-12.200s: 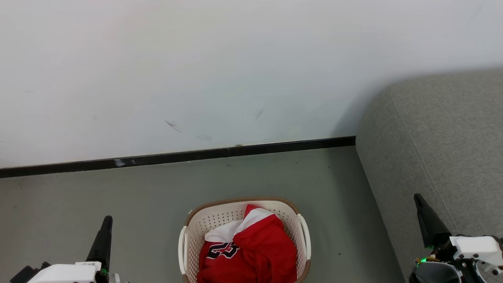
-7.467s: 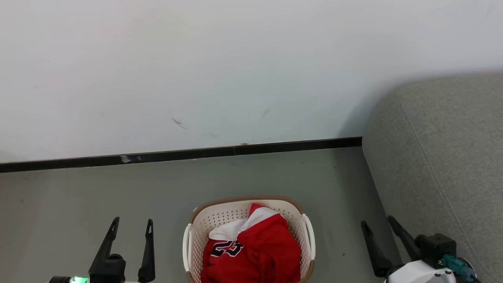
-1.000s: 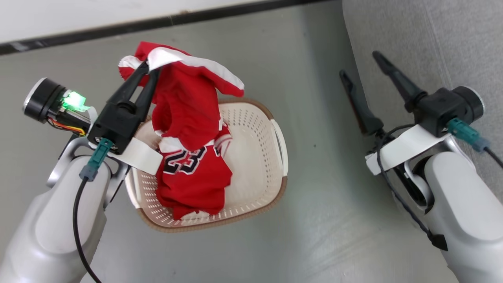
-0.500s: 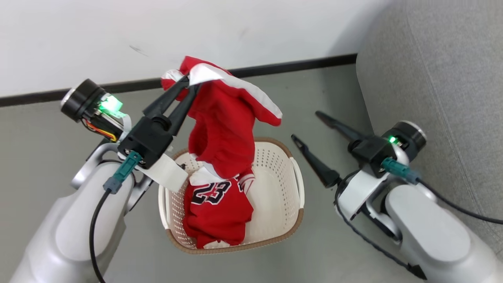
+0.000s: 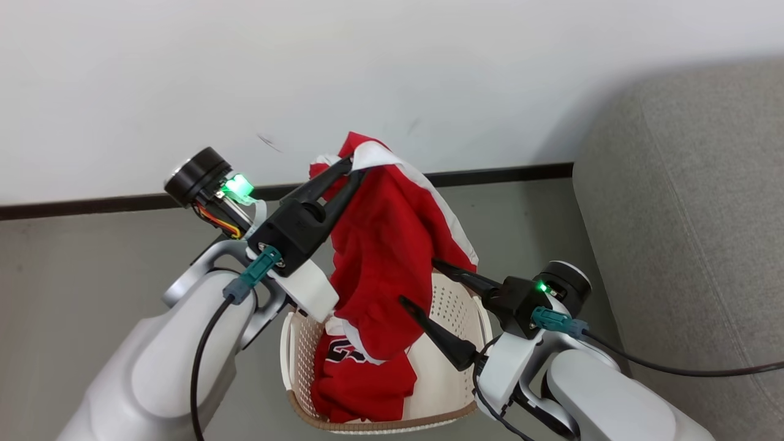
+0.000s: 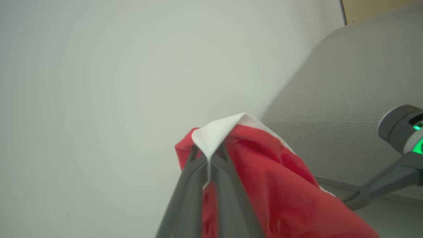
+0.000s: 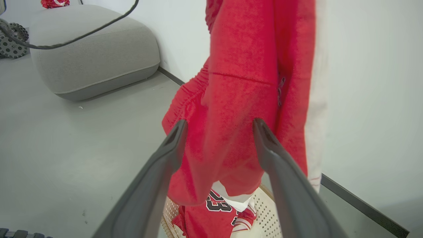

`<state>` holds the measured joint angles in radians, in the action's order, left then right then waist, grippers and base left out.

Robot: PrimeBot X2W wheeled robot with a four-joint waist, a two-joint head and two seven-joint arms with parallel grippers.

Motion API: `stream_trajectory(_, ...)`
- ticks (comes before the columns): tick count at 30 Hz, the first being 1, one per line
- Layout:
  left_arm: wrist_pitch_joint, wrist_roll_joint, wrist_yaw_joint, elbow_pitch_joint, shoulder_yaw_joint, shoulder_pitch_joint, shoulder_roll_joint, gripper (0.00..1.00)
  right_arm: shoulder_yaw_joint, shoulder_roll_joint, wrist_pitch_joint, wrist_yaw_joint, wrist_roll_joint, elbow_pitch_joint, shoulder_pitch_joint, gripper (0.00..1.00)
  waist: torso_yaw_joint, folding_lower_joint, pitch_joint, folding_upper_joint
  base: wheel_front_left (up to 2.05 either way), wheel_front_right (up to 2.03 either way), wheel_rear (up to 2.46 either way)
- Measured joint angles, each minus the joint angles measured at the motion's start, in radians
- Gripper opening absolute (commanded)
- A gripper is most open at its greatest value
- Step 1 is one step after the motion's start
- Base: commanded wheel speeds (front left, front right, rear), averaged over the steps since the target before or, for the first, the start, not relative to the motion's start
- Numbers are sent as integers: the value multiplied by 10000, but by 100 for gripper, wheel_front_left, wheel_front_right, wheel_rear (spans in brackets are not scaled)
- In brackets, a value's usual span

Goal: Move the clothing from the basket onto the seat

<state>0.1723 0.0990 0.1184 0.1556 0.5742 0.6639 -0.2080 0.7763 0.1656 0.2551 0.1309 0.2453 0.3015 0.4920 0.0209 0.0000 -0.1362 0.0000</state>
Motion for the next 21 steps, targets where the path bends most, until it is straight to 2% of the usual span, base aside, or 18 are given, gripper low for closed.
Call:
stream_trajectory(7,-414,387,77,82,439,0,224,0,-161,-336,0,0,67,414,-186,100,245,0,612,0,0,0,0)
stream_trajectory(18,-936,1062,86,92,989,0,539,0,-1338,-420,0,0,-1802,1241,-115,100,604,-1,1308,0,0,0,0)
stream_trajectory(19,-982,1137,86,94,1024,0,556,0,-1344,-449,0,0,-1866,1306,-120,66,636,0,1356,0,0,0,0)
stream_trajectory(20,-1024,1204,86,94,1055,-1,583,0,-1344,-491,0,0,-1893,1367,-132,42,670,0,1403,0,0,0,0)
stream_trajectory(21,-1026,1264,86,94,1080,-9,612,0,-1344,-535,0,0,-1950,1417,-163,2,703,0,1447,0,0,0,0)
